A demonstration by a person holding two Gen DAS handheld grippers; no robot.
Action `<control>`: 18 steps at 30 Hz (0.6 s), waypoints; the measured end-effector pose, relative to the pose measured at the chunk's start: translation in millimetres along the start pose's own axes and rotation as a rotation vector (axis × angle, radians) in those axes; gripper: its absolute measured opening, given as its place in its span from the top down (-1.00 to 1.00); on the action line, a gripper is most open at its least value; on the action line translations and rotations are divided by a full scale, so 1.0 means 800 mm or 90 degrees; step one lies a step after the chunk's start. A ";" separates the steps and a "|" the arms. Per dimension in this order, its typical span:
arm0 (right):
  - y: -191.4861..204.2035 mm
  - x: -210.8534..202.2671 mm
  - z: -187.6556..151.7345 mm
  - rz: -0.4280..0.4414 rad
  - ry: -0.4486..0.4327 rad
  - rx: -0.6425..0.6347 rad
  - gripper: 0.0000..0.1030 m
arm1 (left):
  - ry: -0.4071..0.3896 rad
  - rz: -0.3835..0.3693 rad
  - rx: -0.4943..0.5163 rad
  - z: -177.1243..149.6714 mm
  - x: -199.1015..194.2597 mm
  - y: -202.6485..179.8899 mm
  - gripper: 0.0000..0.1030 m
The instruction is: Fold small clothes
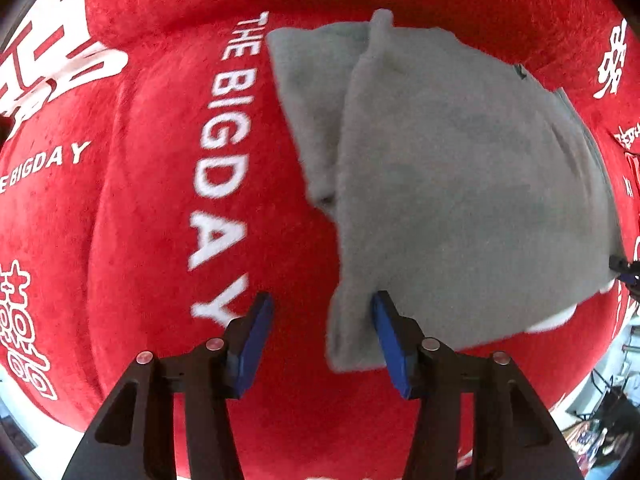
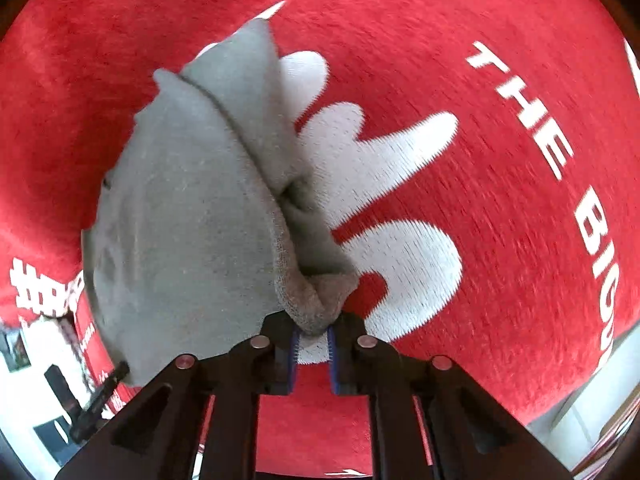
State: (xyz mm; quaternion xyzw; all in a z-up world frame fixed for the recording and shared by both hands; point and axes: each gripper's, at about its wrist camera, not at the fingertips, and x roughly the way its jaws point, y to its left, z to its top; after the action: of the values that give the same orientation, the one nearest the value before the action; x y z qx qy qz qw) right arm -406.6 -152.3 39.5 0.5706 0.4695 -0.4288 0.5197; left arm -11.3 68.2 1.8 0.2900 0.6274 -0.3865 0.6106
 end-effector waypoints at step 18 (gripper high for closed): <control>0.187 0.031 0.043 0.039 -0.048 -0.179 0.67 | -0.094 -0.113 0.035 0.173 -0.001 -0.037 0.51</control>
State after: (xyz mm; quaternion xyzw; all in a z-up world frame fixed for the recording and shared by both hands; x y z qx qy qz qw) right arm -255.4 -187.3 40.3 0.4900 0.4874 -0.3636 0.6247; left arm 39.1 -63.8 12.9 0.2208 0.5934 -0.4763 0.6102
